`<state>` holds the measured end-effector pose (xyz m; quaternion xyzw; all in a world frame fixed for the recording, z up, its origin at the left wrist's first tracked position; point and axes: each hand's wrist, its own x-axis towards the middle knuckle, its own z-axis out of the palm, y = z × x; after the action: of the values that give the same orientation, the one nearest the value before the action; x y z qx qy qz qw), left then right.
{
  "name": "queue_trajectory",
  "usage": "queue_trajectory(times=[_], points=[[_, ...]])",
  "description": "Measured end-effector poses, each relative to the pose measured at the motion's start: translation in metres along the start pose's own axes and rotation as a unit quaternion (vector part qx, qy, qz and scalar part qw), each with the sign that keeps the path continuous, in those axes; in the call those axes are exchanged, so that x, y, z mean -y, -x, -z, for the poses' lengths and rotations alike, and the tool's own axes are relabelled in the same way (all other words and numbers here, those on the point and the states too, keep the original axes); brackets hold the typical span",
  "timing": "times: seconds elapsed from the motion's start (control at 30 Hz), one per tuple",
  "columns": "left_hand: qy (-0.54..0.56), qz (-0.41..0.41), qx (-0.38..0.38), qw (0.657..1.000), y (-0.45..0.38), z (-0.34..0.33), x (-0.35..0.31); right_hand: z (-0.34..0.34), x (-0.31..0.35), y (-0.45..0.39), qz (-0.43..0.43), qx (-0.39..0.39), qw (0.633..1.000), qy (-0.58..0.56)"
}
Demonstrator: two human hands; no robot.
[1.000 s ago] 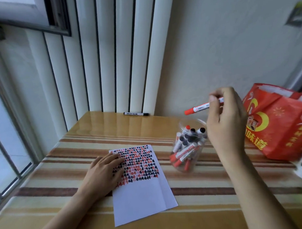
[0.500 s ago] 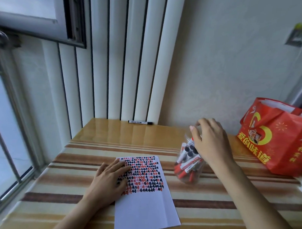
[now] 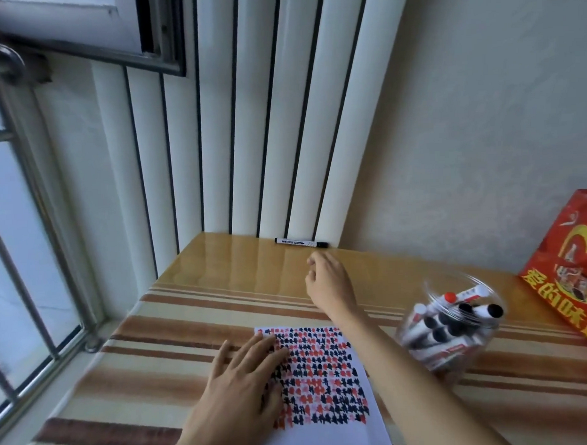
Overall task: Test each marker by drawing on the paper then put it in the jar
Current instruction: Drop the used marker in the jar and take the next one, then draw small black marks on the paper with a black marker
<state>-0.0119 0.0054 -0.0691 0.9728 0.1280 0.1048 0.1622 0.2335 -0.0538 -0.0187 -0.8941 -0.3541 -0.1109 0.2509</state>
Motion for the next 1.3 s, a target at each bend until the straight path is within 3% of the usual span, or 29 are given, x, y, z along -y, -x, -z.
queue_trajectory(times=[0.13,0.23,0.33,0.5,0.7,0.87,1.0,1.07,1.2,1.3], points=[[0.005,-0.006,0.011,1.0,-0.003,-0.001,0.003,-0.044,-0.019,-0.044,-0.044,-0.004,0.999,0.029],[-0.02,-0.017,0.002,1.0,-0.005,0.005,0.0,-0.063,-0.027,-0.067,-0.034,-0.045,0.997,0.055],[-0.024,-0.03,0.002,0.999,-0.003,0.007,-0.002,-0.074,-0.032,-0.087,-0.03,-0.029,0.995,0.091],[-0.018,-0.011,0.01,1.0,-0.003,0.006,-0.002,-0.078,-0.035,-0.102,-0.038,-0.02,0.989,0.144],[0.027,0.002,-0.013,1.0,0.002,-0.001,0.001,-0.047,-0.027,-0.065,0.011,-0.035,0.987,0.156],[0.017,-0.011,-0.018,1.0,0.002,0.004,0.001,0.003,0.003,0.023,0.053,-0.085,0.995,-0.022],[0.045,-0.038,-0.053,0.997,0.004,0.009,-0.003,0.041,0.021,0.11,0.024,-0.068,0.971,-0.229],[0.057,-0.069,-0.077,0.993,0.006,0.014,-0.008,0.054,0.026,0.145,-0.045,-0.033,0.934,-0.353],[0.131,-0.149,-0.057,0.978,0.009,0.022,-0.014,0.064,0.029,0.192,-0.111,0.07,0.799,-0.587],[0.146,-0.169,-0.077,0.972,0.009,0.025,-0.011,0.068,0.029,0.203,-0.106,0.09,0.77,-0.623]])
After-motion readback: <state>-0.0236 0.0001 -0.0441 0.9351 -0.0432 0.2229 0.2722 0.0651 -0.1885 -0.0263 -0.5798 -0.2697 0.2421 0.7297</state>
